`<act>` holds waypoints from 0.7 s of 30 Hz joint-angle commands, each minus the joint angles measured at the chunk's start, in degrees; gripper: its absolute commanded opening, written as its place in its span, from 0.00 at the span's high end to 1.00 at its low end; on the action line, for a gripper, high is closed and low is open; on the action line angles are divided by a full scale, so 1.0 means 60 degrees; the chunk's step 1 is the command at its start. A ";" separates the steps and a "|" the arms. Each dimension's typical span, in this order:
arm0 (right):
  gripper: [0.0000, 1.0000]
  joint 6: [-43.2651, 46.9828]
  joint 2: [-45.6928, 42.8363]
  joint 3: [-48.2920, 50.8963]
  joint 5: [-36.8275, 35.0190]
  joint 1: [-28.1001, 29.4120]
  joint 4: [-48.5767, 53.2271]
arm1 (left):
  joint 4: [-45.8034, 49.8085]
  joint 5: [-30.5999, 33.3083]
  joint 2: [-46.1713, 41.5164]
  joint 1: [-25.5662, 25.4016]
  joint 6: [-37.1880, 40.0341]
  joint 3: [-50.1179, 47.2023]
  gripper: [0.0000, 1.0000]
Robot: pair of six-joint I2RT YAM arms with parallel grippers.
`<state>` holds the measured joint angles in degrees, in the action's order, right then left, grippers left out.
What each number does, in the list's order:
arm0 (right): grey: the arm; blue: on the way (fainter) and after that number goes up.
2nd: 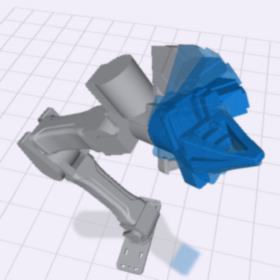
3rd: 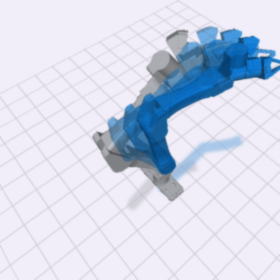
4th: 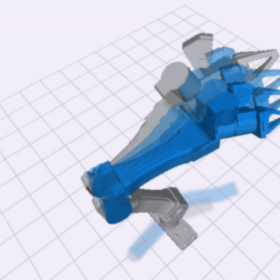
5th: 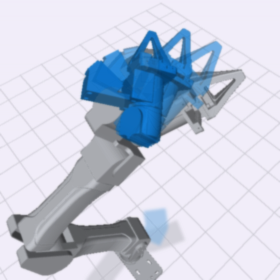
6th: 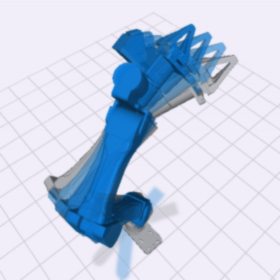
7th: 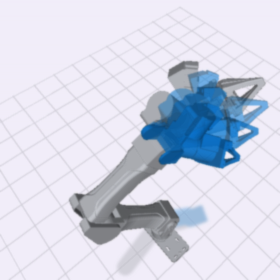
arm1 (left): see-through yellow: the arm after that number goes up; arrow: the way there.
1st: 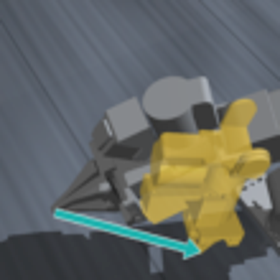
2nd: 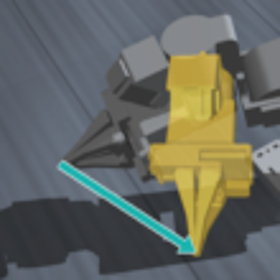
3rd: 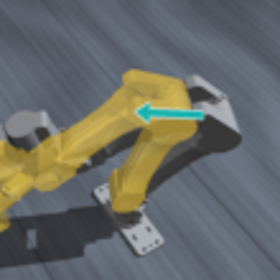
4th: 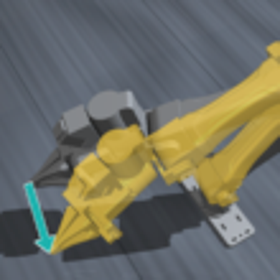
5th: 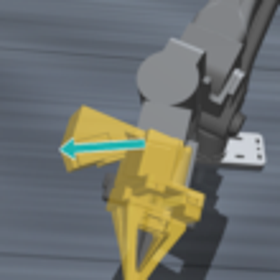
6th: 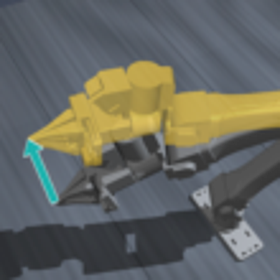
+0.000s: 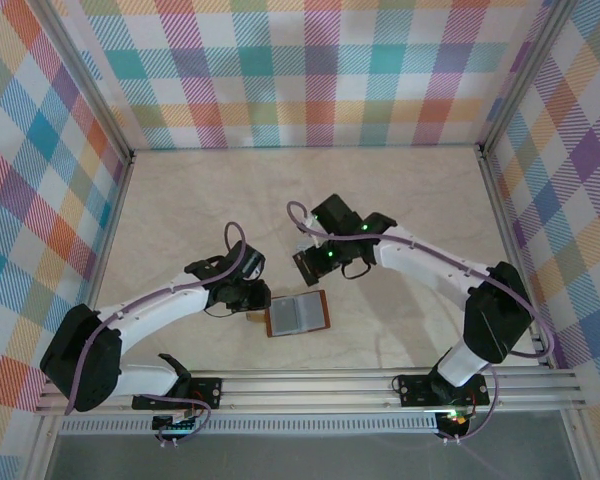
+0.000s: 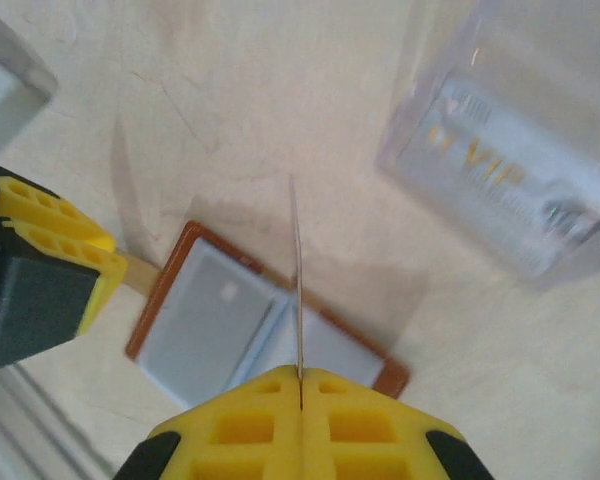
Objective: Take the credit cards out of the card holder
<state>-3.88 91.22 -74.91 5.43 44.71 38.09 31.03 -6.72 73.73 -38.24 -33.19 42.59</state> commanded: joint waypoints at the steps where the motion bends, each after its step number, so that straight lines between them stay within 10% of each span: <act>1: 1.00 0.4634 0.0336 -0.0664 -0.0431 -0.0022 0.0711 | 0.0304 0.0085 -0.0193 -0.0131 0.0035 -0.0051 0.75; 21: 1.00 0.9374 0.4508 -0.5283 -0.0441 -0.1518 0.3199 | 0.0331 0.0098 -0.0030 -0.0131 -0.0105 -0.0177 0.74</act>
<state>48.36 116.53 -104.44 -0.51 35.94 52.86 31.53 -6.74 72.93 -38.24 -33.43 42.13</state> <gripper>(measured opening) 0.067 0.262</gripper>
